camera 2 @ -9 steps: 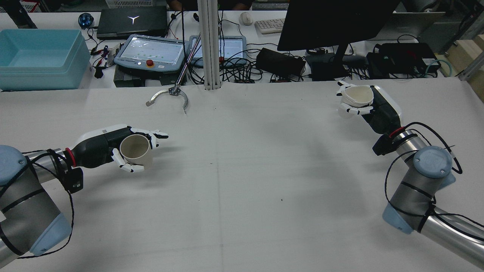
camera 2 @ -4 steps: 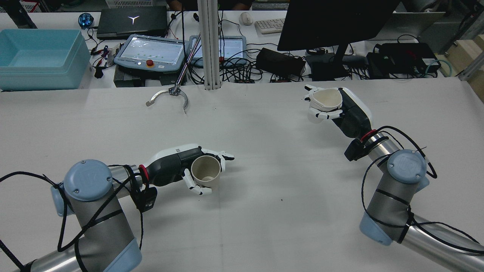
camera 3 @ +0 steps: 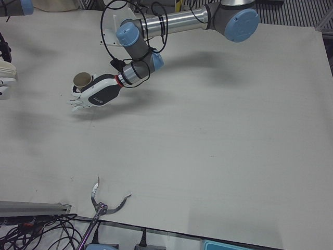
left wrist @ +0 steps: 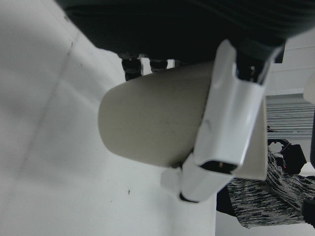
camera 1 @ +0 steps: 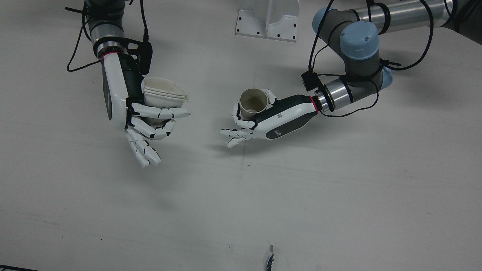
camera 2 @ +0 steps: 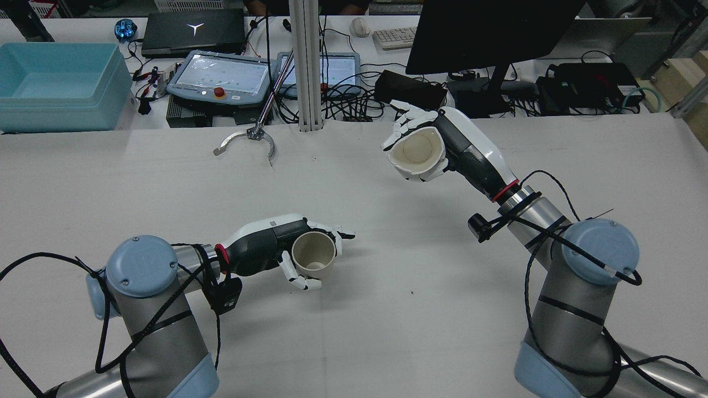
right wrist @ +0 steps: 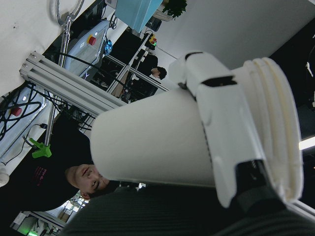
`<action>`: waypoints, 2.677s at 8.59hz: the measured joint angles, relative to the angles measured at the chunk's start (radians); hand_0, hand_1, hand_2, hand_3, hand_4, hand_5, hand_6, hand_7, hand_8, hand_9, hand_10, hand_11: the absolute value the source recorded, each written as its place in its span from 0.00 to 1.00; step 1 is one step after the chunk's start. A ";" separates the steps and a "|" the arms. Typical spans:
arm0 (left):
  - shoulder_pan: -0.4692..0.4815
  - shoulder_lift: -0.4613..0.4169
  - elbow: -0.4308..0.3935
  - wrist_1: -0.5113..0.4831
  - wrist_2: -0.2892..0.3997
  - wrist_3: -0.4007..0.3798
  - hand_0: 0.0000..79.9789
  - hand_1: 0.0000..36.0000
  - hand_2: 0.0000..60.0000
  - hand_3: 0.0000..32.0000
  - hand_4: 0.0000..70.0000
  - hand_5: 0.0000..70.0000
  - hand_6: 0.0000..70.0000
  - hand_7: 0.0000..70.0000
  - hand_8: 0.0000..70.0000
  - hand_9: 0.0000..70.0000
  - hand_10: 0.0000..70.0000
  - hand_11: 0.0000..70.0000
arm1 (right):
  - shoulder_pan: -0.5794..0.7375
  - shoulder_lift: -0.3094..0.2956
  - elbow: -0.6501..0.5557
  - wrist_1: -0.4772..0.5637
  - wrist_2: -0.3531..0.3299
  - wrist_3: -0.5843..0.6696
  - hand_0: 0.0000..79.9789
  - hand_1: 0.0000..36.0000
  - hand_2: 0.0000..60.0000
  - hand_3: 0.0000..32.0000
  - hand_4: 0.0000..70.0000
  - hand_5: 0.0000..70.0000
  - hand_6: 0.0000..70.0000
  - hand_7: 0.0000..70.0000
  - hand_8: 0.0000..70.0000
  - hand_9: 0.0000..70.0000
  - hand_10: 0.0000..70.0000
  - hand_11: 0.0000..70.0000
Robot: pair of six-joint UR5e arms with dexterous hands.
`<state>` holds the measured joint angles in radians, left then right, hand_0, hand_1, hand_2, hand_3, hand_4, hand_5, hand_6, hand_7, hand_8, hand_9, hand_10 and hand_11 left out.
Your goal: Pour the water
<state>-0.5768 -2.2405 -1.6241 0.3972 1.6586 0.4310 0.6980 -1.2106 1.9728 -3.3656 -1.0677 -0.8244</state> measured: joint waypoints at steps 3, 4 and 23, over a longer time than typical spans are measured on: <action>0.001 -0.012 0.003 0.001 0.000 0.009 1.00 1.00 1.00 0.00 0.92 1.00 0.19 0.21 0.06 0.02 0.10 0.21 | -0.071 0.040 0.077 -0.027 0.001 -0.309 1.00 1.00 0.60 0.00 1.00 0.23 0.66 0.73 0.16 0.15 0.10 0.18; 0.001 -0.017 0.004 0.001 0.000 0.012 1.00 1.00 1.00 0.00 0.91 1.00 0.19 0.21 0.06 0.02 0.10 0.21 | -0.090 0.049 0.098 -0.031 0.002 -0.417 1.00 1.00 0.59 0.00 1.00 0.23 0.65 0.70 0.16 0.14 0.12 0.22; -0.476 0.536 -0.142 -0.196 0.065 -0.087 1.00 1.00 1.00 0.00 0.84 1.00 0.17 0.19 0.06 0.02 0.10 0.21 | -0.045 -0.251 -0.307 0.041 0.363 0.410 0.63 0.44 0.36 0.00 0.50 0.17 0.50 0.31 0.25 0.25 0.26 0.40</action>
<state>-1.0532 -1.7043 -1.7666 0.2012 1.7237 0.3435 0.6532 -1.4619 1.6662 -3.3251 -0.7046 -0.4145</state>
